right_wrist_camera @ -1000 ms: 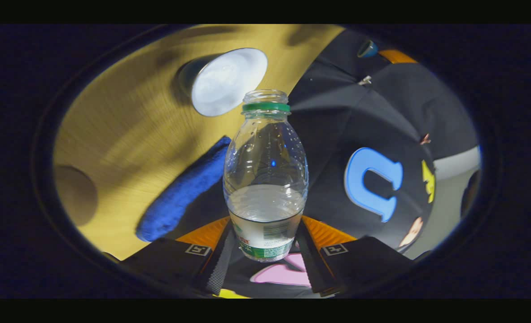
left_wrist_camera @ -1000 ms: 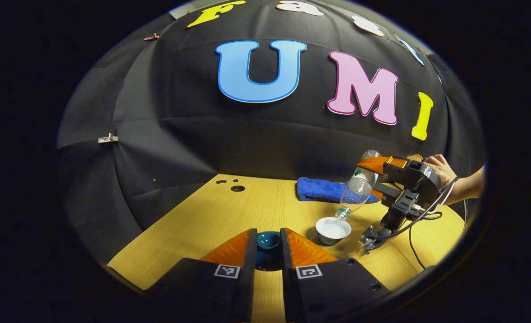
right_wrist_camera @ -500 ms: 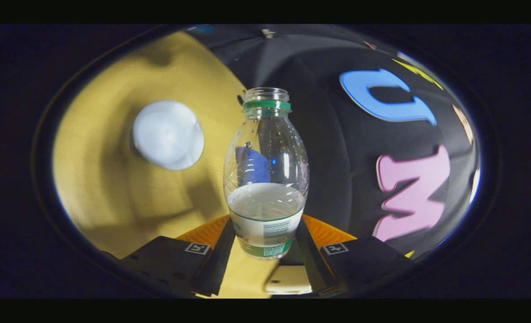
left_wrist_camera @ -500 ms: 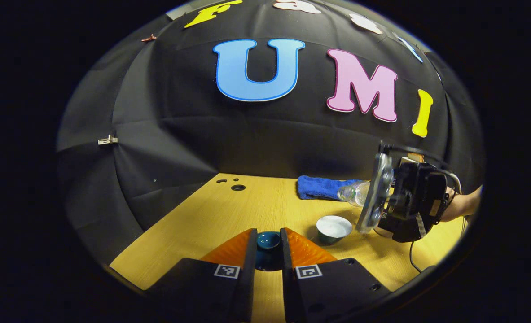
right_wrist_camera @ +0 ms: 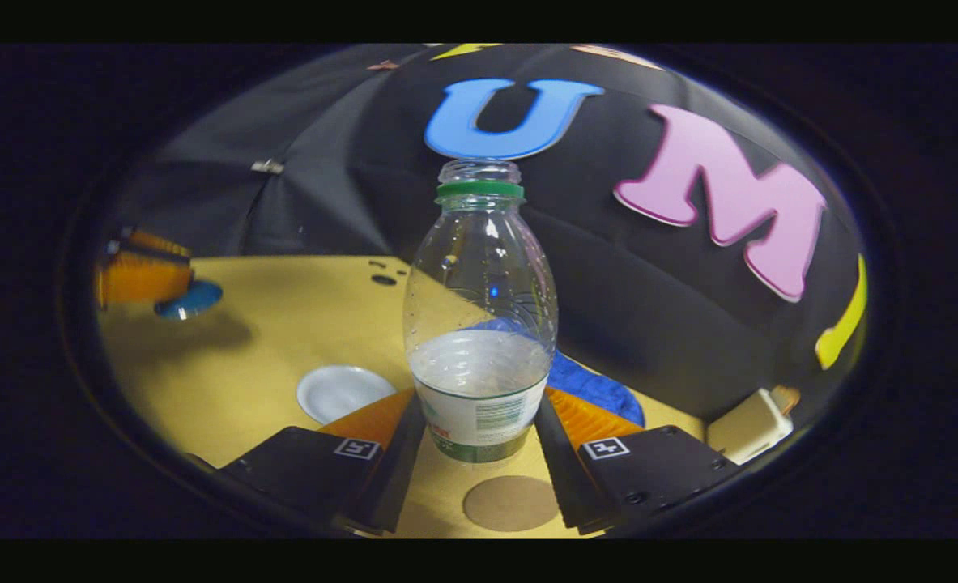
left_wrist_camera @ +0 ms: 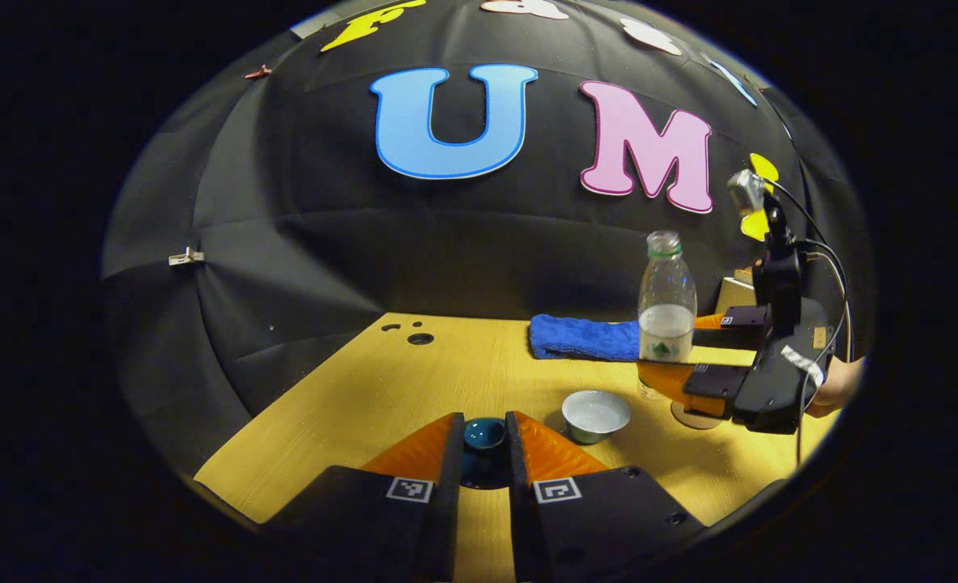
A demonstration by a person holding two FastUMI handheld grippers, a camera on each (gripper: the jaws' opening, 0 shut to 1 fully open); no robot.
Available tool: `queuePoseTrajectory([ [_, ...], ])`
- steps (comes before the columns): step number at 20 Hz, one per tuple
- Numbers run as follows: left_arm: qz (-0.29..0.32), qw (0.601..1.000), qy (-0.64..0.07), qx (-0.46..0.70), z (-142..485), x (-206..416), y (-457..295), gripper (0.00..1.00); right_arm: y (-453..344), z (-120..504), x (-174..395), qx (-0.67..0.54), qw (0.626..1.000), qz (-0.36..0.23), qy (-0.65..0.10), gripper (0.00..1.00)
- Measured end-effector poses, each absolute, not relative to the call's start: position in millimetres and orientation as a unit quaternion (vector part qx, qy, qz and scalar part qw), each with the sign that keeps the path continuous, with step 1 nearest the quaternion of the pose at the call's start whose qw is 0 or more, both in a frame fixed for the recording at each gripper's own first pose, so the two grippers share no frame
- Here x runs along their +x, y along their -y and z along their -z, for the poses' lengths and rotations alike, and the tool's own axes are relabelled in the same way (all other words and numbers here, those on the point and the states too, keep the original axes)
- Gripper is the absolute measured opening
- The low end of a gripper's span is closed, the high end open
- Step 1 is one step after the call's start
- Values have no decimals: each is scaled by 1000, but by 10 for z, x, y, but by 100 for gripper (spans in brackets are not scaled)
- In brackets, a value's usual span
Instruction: Open the teacup lid with one hand, grasp the water bottle and pour water into the teacup with the other hand; after pouring, place the water bottle on the coaster and then close the teacup lid.
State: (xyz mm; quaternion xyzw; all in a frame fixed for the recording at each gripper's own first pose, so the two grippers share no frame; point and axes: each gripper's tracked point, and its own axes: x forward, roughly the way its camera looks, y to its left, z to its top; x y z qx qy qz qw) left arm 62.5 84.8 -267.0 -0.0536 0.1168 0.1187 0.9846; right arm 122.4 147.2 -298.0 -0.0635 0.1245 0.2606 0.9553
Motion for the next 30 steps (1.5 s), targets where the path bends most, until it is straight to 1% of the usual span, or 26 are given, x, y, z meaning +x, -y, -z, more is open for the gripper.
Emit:
queuePoseTrajectory([
  [2,-110,986,-117,-49,2676,631,-782,31,-1400,2932,1296,-15,961,-247,-121,75],
  [5,-99,987,-119,-49,2667,695,-703,31,-1371,3125,1383,10,967,-226,-117,75],
  [6,-97,987,-119,-51,2654,711,-678,27,-1402,3195,1419,19,968,-221,-120,75],
  [7,-95,987,-119,-53,2662,735,-654,31,-1392,3202,1430,29,969,-215,-122,75],
  [10,-89,987,-122,-53,2662,766,-597,31,-1401,3346,1529,51,969,-201,-137,75],
  [11,-87,987,-123,-52,2665,783,-580,31,-1390,3440,1564,54,968,-199,-143,75],
  [12,-85,987,-123,-50,2662,803,-567,27,-1373,3522,1594,57,967,-198,-150,75],
  [13,-83,988,-123,-48,2667,817,-557,31,-1373,3571,1626,60,966,-196,-155,75],
  [22,-76,988,-128,-39,2658,877,-486,31,-1420,3850,1737,93,961,-182,-184,77],
  [23,-75,988,-127,-38,2651,880,-477,27,-1421,3876,1741,97,960,-182,-187,77],
  [24,-74,989,-125,-40,2638,895,-473,31,-1426,3896,1745,100,959,-184,-190,77],
  [30,-64,990,-119,-45,2612,1043,-375,31,-1427,4012,1715,116,953,-187,-208,81],
])
